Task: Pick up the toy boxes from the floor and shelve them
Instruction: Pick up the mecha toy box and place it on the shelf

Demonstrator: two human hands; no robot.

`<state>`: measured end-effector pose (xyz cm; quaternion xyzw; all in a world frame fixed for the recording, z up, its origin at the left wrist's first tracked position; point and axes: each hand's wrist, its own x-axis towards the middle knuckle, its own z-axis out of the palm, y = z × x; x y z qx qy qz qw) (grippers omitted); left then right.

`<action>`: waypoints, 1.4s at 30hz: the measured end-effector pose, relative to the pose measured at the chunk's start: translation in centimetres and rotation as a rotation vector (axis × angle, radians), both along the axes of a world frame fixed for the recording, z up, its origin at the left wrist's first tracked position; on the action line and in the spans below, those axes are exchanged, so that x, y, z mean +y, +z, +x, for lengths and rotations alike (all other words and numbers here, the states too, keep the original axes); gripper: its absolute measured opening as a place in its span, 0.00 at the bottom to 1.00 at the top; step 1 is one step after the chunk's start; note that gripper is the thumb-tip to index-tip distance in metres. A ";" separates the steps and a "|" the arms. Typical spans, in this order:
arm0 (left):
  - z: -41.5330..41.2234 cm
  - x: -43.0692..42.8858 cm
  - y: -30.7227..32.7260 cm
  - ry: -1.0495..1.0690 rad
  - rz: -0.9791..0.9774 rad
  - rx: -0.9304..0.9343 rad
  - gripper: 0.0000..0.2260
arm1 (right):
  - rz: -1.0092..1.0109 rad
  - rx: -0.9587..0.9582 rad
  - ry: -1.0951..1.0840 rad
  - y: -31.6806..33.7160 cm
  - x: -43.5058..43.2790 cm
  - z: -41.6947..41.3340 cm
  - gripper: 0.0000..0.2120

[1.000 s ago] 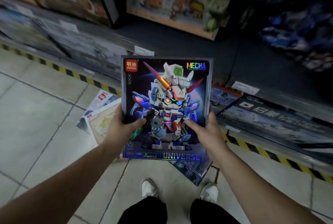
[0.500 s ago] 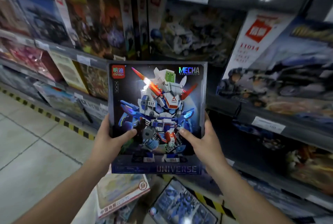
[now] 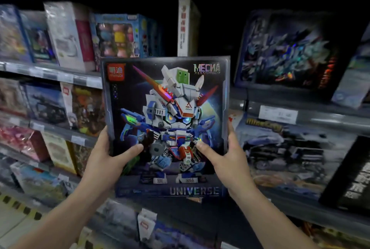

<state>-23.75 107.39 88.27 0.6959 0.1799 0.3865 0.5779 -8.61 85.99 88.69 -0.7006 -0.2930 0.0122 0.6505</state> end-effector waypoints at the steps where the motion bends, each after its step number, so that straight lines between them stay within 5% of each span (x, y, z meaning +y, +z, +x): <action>1: 0.5 -0.5 1.2 -0.013 0.012 -0.017 0.27 | 0.013 -0.011 -0.010 1.2 -0.6 0.3 0.32; 9: 5.7 -5.7 8.8 -0.026 0.147 -0.151 0.23 | 0.108 -0.168 -0.091 8.9 -6.4 4.0 0.42; 20: 14.6 -12.8 15.6 -0.084 0.250 -0.276 0.36 | 0.159 -0.330 -0.224 15.6 -15.3 10.1 0.42; 42: 26.8 -13.1 15.9 -0.185 0.376 -0.284 0.42 | 0.052 -0.315 -0.295 15.8 -17.9 20.5 0.42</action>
